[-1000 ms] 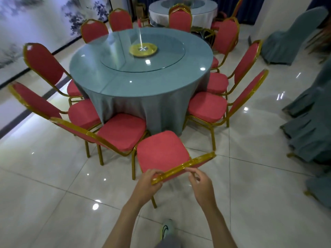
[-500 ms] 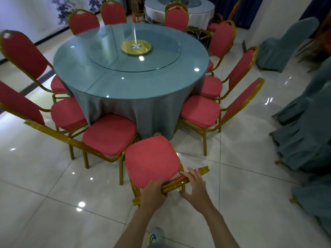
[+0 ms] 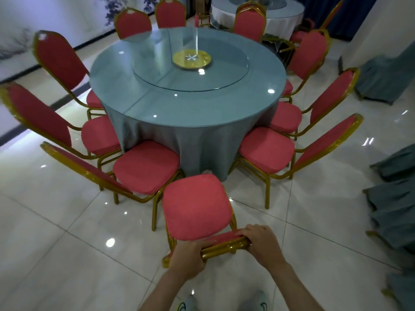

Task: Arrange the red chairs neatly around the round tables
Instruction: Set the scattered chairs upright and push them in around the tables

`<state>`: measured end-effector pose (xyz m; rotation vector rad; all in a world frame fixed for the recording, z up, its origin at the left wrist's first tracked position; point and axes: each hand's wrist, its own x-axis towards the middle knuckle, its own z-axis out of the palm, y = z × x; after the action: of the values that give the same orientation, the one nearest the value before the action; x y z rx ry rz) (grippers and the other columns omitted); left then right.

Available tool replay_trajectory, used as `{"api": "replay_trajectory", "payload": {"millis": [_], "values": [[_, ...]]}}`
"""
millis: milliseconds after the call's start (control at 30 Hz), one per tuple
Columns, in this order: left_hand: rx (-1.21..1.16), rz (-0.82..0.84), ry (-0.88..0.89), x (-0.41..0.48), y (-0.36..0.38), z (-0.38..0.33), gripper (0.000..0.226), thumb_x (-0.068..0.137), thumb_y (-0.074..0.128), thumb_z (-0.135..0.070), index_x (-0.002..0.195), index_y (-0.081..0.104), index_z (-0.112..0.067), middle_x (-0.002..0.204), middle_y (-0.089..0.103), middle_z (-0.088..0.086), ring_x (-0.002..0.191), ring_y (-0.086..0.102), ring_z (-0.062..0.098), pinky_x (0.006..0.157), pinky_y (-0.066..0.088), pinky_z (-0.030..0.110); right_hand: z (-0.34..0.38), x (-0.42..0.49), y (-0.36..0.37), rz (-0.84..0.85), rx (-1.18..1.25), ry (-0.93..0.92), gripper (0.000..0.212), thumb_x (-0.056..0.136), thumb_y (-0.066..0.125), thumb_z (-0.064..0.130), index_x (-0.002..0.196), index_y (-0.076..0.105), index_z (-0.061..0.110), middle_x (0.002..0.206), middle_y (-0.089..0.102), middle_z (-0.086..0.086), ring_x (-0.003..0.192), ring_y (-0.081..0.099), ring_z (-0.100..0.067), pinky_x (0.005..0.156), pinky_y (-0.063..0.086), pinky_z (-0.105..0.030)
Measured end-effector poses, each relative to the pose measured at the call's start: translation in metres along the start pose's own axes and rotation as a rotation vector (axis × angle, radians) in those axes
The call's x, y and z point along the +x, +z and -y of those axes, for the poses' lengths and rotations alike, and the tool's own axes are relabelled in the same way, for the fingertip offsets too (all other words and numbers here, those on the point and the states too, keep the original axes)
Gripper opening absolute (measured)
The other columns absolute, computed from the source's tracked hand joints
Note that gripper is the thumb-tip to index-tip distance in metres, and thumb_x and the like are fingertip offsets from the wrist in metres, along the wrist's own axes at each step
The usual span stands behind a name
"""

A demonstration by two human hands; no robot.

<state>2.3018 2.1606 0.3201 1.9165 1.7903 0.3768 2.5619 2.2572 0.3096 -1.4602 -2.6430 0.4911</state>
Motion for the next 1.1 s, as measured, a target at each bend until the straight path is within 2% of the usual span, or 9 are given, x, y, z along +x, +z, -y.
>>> {"api": "replay_trajectory", "payload": {"millis": [133,233,333,400,500,567,767,933,1100], "values": [[0.021,-0.002,-0.018,0.022,0.004,-0.024,0.043,0.087,0.059,-0.029,0.125,0.067,-0.047,0.102,0.073,-0.019,0.088,0.066,0.003,0.075,0.054,0.021,-0.033,0.004,-0.015,-0.056,-0.025,-0.087,0.027,0.078,0.081,0.050,0.101,0.068,0.045,0.080,0.062,0.021,0.073,0.058,-0.002,0.068,0.042,-0.026],[0.030,-0.006,-0.010,0.039,0.002,-0.044,0.039,0.089,0.063,-0.025,0.123,0.069,-0.044,0.099,0.075,-0.015,0.087,0.068,0.007,0.073,0.048,0.018,-0.055,0.006,-0.024,-0.092,-0.063,-0.146,0.023,0.079,0.077,0.057,0.093,0.069,0.041,0.077,0.060,0.020,0.068,0.055,-0.003,0.062,0.039,-0.024],[0.046,0.091,-0.074,0.055,-0.002,-0.063,0.036,0.085,0.060,-0.028,0.116,0.073,-0.041,0.089,0.074,-0.012,0.084,0.070,0.017,0.072,0.050,0.024,-0.072,0.008,-0.031,-0.124,-0.067,-0.194,0.024,0.077,0.073,0.059,0.083,0.065,0.037,0.073,0.058,0.016,0.063,0.056,-0.007,0.055,0.041,-0.027],[0.060,0.130,-0.102,0.068,-0.001,-0.074,0.042,0.081,0.057,-0.031,0.119,0.072,-0.041,0.093,0.077,-0.007,0.085,0.070,0.018,0.073,0.052,0.029,-0.085,0.007,-0.038,-0.133,-0.052,-0.182,0.022,0.077,0.068,0.056,0.078,0.063,0.034,0.073,0.058,0.014,0.063,0.059,-0.011,0.053,0.045,-0.030],[0.051,0.167,-0.099,0.091,0.000,-0.099,0.024,0.089,0.059,-0.025,0.106,0.075,-0.030,0.089,0.076,-0.001,0.080,0.070,0.023,0.068,0.052,0.030,-0.110,0.004,-0.047,-0.099,-0.059,-0.110,0.023,0.074,0.074,0.052,0.077,0.064,0.032,0.075,0.059,0.013,0.066,0.061,-0.013,0.052,0.050,-0.033],[0.079,0.189,-0.116,0.105,0.002,-0.118,0.018,0.089,0.061,-0.021,0.101,0.074,-0.026,0.090,0.075,0.002,0.082,0.068,0.025,0.068,0.047,0.030,-0.131,0.001,-0.050,-0.057,-0.068,-0.064,0.024,0.076,0.076,0.053,0.084,0.064,0.033,0.082,0.060,0.014,0.073,0.063,-0.013,0.055,0.049,-0.032],[0.139,0.267,-0.196,0.131,0.018,-0.133,0.041,0.080,0.053,-0.021,0.115,0.071,-0.033,0.091,0.074,0.000,0.084,0.068,0.024,0.073,0.055,0.034,-0.170,0.010,-0.047,0.014,-0.050,-0.073,0.042,0.089,0.034,0.072,0.107,0.056,0.041,0.102,0.061,0.018,0.099,0.060,-0.010,0.083,0.047,-0.038],[0.154,0.203,-0.138,0.142,0.014,-0.127,0.072,0.081,0.052,-0.011,0.138,0.055,-0.055,0.101,0.075,-0.003,0.091,0.067,0.019,0.075,0.048,0.027,-0.174,0.034,-0.051,0.065,-0.022,-0.088,0.027,0.087,0.065,0.061,0.106,0.057,0.044,0.099,0.059,0.020,0.102,0.059,-0.009,0.103,0.038,-0.047],[0.136,0.153,-0.173,0.158,0.004,-0.121,0.066,0.084,0.053,-0.008,0.136,0.060,-0.048,0.103,0.075,0.000,0.095,0.068,0.025,0.073,0.042,0.026,-0.171,0.077,-0.065,0.162,-0.005,-0.114,0.027,0.091,0.063,0.058,0.113,0.059,0.043,0.107,0.059,0.021,0.110,0.052,-0.008,0.103,0.027,-0.044]]}}
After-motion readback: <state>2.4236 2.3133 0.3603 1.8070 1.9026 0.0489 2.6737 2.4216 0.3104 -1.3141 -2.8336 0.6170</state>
